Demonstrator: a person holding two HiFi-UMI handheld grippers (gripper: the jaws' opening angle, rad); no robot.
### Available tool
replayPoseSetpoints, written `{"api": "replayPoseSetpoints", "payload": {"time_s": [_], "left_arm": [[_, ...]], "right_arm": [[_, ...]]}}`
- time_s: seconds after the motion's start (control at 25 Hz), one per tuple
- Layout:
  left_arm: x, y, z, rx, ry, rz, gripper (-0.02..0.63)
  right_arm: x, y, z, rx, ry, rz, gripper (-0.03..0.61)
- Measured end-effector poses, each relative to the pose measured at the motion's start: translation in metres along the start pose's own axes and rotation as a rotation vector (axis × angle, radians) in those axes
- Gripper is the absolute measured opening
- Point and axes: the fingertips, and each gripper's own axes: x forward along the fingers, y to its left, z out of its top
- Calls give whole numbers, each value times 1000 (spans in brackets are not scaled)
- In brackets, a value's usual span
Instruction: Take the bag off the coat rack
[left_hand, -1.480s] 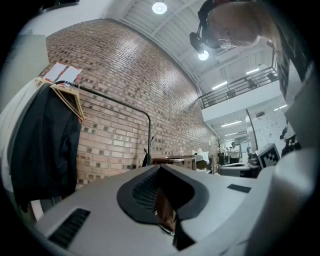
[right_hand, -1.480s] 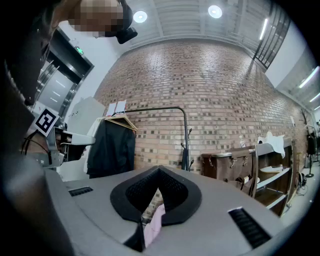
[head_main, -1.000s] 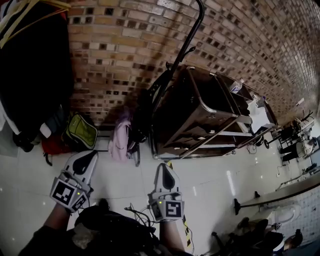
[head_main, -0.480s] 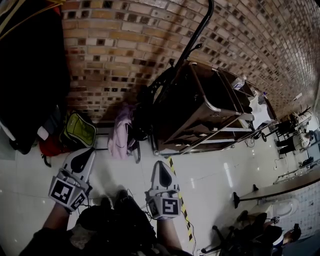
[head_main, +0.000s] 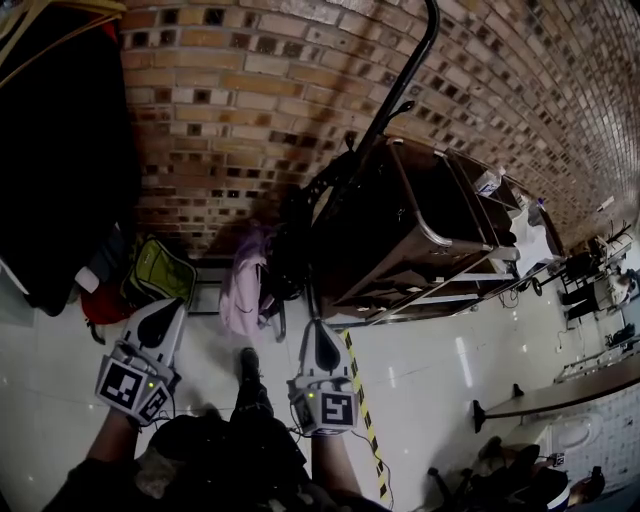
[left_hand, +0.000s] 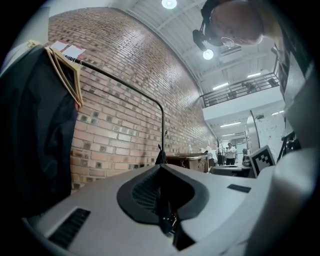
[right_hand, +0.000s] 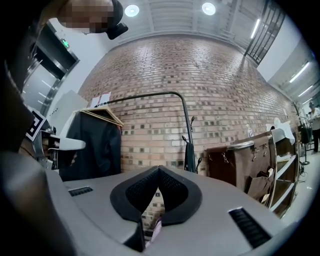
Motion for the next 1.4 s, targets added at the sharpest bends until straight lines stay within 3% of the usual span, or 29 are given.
{"api": "replayPoseSetpoints", "payload": {"time_s": [0.96,1.28,1.4], "left_arm": [[248,45,-12,2,-2,15,31],[307,59,-18,1,-3,35,31],[322,63,-19,4,0,41,31]], "right_arm": [[229,-142,-2,-29,-12,60,23],[294,-169,-22,26,80,115,123],[317,-181,-25,21,64,117,146]]}}
